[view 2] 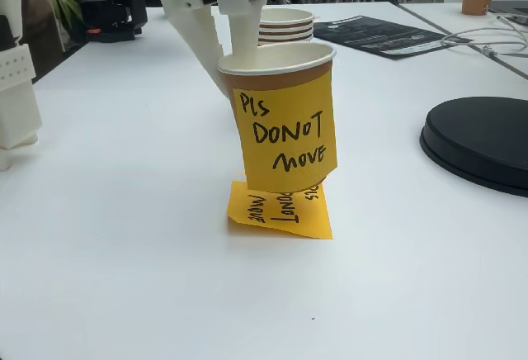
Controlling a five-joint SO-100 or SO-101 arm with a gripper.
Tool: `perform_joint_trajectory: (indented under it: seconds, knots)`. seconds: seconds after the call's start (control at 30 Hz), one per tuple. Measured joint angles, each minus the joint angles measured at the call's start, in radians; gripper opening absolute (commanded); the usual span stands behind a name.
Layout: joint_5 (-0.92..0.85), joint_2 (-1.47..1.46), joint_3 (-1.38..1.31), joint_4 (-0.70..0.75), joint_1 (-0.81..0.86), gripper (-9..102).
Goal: Pickup cup and make a pile of cup.
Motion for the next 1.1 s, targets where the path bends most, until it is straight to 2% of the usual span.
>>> perform_joint_trajectory:
  seconds: [0.3,1.1]
  knots:
    - [0.0,0.176,0.0,0.0,-0.04,-7]
    - [-0.012,0.522,0.0,0.0,-0.437,-7]
